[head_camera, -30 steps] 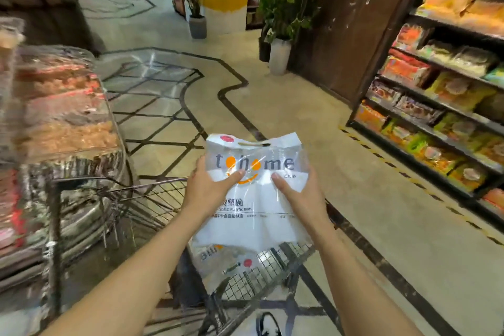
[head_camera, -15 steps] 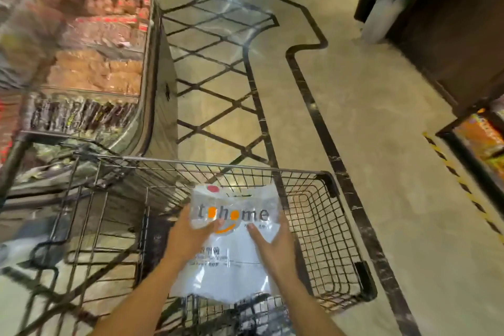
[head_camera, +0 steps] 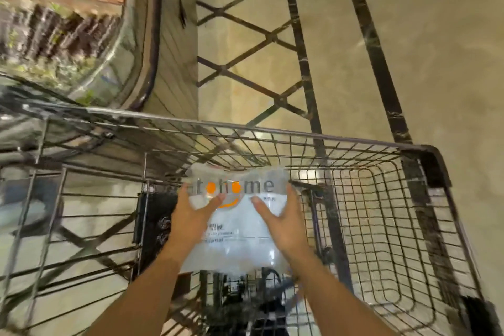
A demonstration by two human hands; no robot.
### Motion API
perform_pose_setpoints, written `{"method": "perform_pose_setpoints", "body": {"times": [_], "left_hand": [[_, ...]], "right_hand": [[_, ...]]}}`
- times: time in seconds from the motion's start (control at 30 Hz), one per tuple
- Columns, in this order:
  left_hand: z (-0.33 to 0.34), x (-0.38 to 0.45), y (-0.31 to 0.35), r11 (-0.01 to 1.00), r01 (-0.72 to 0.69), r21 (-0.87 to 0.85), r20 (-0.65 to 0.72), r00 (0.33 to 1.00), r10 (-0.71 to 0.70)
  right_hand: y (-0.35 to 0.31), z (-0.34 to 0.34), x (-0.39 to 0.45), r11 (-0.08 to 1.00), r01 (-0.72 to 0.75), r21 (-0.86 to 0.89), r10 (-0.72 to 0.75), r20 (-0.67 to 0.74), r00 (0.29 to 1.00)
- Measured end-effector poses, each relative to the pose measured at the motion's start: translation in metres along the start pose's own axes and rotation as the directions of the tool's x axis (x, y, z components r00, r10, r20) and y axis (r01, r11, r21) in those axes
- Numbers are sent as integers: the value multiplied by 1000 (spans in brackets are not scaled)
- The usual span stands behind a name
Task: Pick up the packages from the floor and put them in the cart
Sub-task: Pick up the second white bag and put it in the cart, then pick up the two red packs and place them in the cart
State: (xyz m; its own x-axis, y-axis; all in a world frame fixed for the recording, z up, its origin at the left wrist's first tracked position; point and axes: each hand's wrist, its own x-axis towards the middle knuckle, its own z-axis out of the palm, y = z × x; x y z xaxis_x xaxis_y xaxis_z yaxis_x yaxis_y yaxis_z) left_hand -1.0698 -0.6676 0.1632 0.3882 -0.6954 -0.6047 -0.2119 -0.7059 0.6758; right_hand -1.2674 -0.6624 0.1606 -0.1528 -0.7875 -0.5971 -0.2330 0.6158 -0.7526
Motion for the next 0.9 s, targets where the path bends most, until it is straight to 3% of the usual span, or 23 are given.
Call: {"method": "perform_pose_setpoints", "body": {"times": [0.23,0.37,0.43,0.53,0.6,0.7,0.77,0.9], "left_hand": [[-18,5,4,989,-34,142,82,996,23],[-48,-26,35,915,-246,320,79,969,233],[-72,-51,57,789,-367,493,123,927,355],[-117,-83,94,547,-468,694,144,835,531],[-151,-110,119,472,-424,773,108,821,561],[-210,-165,147,451,-313,836,-31,793,608],[-252,-200,151,418,-253,873,-119,720,684],[-337,-284,144,462,-95,882,-301,640,707]], "right_hand": [[-6,8,-5,985,4,-171,-2,10,1000],[-38,-2,-21,934,38,-355,-43,-6,999],[-63,-11,-37,882,110,-458,-128,-9,992],[-111,-22,-62,732,307,-608,-292,127,948],[-149,-26,-81,591,426,-685,-373,236,897],[-211,-21,-111,358,561,-746,-456,385,803],[-248,-12,-130,225,615,-756,-474,466,747],[-308,17,-177,45,708,-704,-508,594,623]]}}
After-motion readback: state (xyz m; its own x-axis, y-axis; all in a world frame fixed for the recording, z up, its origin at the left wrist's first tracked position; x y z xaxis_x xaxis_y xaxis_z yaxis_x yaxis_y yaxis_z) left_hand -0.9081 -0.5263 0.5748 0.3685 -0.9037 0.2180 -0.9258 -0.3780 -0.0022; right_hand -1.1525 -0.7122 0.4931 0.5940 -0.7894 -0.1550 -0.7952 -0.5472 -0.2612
